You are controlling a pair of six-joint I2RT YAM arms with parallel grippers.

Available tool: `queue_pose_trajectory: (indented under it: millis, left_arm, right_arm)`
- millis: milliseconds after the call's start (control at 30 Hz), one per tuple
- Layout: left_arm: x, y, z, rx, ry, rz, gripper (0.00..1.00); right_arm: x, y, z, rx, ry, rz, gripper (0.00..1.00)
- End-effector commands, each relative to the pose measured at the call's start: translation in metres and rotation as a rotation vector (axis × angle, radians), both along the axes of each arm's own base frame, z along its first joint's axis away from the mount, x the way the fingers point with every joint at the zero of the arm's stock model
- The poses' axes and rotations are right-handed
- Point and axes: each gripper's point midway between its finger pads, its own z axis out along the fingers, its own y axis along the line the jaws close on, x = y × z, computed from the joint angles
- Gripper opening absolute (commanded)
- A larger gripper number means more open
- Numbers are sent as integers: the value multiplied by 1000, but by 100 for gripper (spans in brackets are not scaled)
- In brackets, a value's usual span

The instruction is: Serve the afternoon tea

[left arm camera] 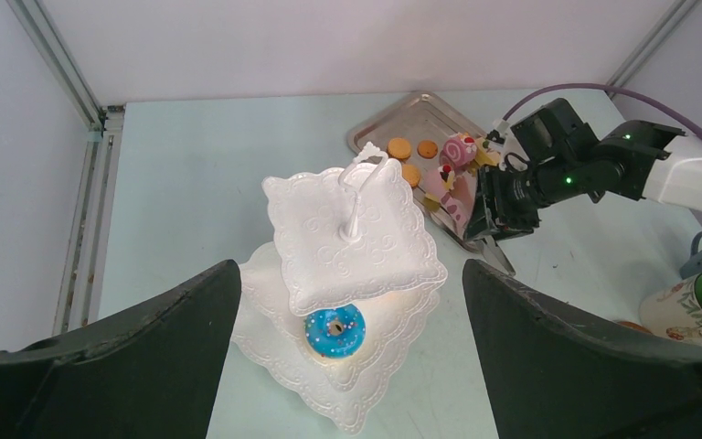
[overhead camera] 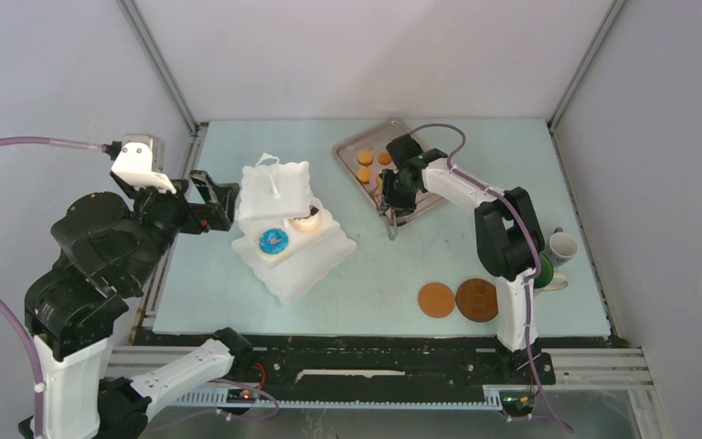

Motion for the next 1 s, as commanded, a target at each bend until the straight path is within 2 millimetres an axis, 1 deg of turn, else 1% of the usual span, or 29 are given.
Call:
queue_pose_trajectory:
  millis: [0, 233, 333, 467, 567, 633, 700, 800, 867, 900, 967]
  left_arm:
    - [1, 0, 5, 4, -20, -2, 99]
    - [1, 1, 5, 5, -21, -1, 99]
    - [1, 0, 4, 6, -19, -2, 99]
    - [1, 0, 4, 6, -19, -3, 99]
    - [1, 0, 4, 5, -20, -6, 99]
    - [1, 0, 5, 4, -21, -6, 99]
    - [0, 0, 5, 4, -20, -6, 99]
    - [0, -1, 5, 2, -21, -11, 99]
    - [1, -2, 5, -1, -19, -15, 99]
    - [1, -3, 5, -3, -19, -17, 99]
    - [1, -5, 4, -6, -14, -23, 99]
  right_arm:
    - [21, 7, 13, 2, -64, -10, 44]
    - [30, 8, 16, -14, -71, -1, 42]
    - [29, 4, 17, -30, -72, 3, 38]
    - [27, -5, 16, -57, -74, 7, 29]
    - [22, -14, 15, -73, -67, 17, 19]
    - [21, -21, 21, -71, -86, 33, 12]
    - [20, -26, 31, -52, -123, 58, 7]
    - [14, -38, 47, -18, -173, 99, 3]
    - [7, -45, 52, 20, -193, 132, 2]
    - [1, -47, 56, 53, -194, 156, 2]
    - [-13, -42, 56, 140, -175, 231, 3]
